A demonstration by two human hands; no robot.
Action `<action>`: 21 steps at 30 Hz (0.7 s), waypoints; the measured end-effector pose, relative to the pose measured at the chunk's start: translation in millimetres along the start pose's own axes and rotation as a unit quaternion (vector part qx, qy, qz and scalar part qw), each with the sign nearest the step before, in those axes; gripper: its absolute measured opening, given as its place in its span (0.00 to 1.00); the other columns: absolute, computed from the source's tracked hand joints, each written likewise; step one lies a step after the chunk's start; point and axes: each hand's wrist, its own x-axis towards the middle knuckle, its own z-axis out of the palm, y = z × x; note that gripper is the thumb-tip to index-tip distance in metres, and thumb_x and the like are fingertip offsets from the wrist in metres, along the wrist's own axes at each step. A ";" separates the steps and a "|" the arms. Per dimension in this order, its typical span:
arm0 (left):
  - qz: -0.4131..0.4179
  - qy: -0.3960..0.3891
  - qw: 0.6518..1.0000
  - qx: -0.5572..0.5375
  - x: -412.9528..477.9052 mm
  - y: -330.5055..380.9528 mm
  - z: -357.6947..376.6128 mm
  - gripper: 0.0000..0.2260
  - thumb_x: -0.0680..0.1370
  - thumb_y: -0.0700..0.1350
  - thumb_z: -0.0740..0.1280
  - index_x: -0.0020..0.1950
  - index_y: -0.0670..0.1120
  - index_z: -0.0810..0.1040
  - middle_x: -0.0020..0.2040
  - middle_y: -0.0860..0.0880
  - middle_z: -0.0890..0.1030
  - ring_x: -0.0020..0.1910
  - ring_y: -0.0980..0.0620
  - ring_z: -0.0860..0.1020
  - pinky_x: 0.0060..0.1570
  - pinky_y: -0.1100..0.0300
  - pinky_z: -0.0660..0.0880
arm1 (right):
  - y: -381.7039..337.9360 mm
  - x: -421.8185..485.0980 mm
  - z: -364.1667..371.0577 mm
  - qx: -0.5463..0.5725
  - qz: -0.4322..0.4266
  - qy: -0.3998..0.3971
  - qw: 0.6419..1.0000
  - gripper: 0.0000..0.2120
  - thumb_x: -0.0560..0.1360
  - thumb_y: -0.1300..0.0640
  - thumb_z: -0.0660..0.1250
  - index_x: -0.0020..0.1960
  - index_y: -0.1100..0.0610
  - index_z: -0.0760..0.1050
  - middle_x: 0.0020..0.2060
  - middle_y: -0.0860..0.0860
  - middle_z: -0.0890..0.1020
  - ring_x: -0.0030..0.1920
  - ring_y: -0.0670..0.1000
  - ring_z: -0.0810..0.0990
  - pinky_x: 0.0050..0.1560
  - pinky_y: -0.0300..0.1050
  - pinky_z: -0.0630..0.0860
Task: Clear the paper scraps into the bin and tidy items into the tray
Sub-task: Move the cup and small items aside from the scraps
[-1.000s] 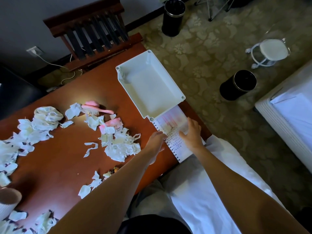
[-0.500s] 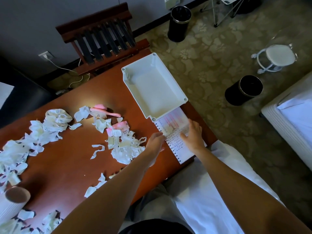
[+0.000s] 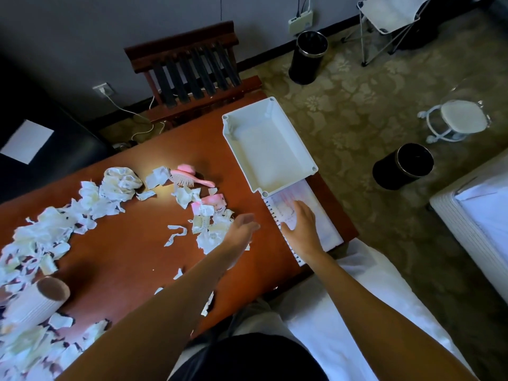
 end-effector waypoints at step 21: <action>0.058 0.196 0.976 -0.074 -99.9 -74.9 -191.3 0.21 0.81 0.40 0.63 0.74 0.44 0.65 0.72 0.47 0.70 0.66 0.50 0.70 0.59 0.60 0.69 | -191.8 -47.1 107.7 -0.015 -0.189 -0.242 0.951 0.25 0.79 0.57 0.65 0.74 0.52 0.65 0.73 0.48 0.69 0.73 0.49 0.66 0.66 0.39 0.63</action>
